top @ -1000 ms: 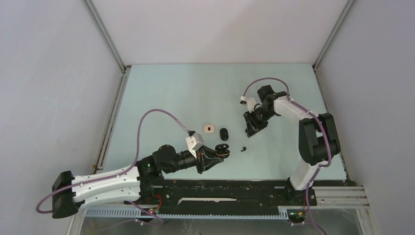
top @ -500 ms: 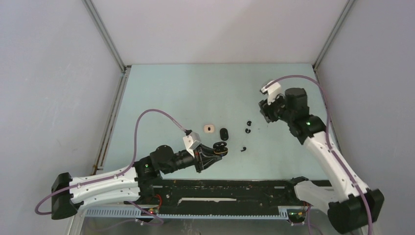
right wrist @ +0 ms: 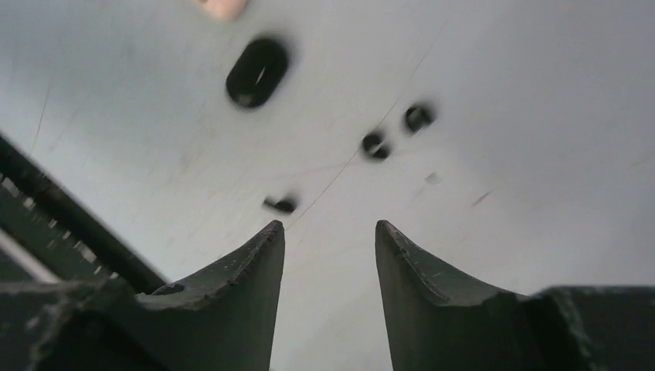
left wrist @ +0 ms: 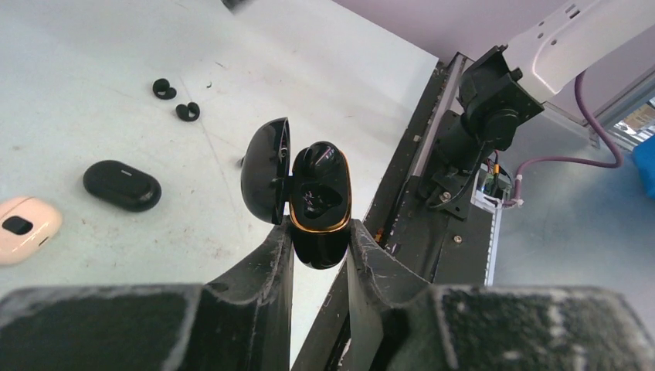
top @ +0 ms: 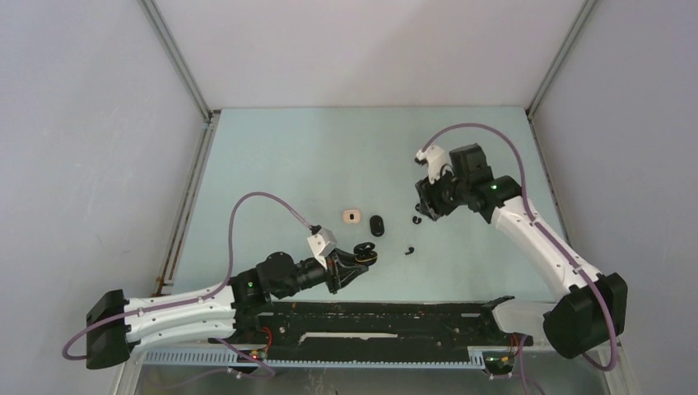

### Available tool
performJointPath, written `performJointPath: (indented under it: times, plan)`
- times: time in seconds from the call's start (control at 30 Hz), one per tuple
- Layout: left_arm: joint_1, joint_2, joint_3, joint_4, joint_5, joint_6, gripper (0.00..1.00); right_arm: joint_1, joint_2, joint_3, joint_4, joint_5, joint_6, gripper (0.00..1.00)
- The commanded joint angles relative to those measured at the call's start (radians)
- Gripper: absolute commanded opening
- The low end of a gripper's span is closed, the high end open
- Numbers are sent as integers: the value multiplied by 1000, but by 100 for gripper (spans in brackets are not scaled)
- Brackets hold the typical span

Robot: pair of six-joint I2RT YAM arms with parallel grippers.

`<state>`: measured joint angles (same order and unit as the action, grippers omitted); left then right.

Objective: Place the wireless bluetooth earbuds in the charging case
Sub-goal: Pick up the earbud from the center of the board.

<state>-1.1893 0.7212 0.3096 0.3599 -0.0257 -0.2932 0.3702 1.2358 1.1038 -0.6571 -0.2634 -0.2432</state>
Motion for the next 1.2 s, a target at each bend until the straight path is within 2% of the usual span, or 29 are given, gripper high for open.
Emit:
performJointPath:
  times: [0.0, 0.1, 0.23, 0.3, 0.33, 0.53, 0.83, 0.93, 1.17]
  plan:
    - [-12, -45, -15, 78, -44, -41, 0, 4, 57, -102, -116, -68, 158, 50]
    - [-16, -65, -12, 48, -63, -54, 0, -30, 121, -141, -106, -56, 229, 53]
    - [-23, -69, -20, 39, -93, -65, 0, 24, 166, -154, -64, -43, 277, 52]
    - [-24, -62, -17, 38, -101, -66, 0, 55, 183, -154, -50, -31, 301, 61]
    - [-24, -55, -12, 38, -102, -66, 0, 63, 190, -153, -46, -30, 313, 61]
    - [-26, 2, 19, 27, -99, -70, 0, 62, 223, -154, -25, 8, 457, 52]
    - [-33, 33, 27, 27, -88, -80, 0, 67, 362, -140, 14, -32, 578, 55]
    - [-34, 26, 23, 23, -91, -75, 0, 72, 381, -125, 26, -17, 592, 52]
    - [-36, 32, 22, 22, -70, -72, 0, 102, 436, -77, 19, 3, 609, 51]
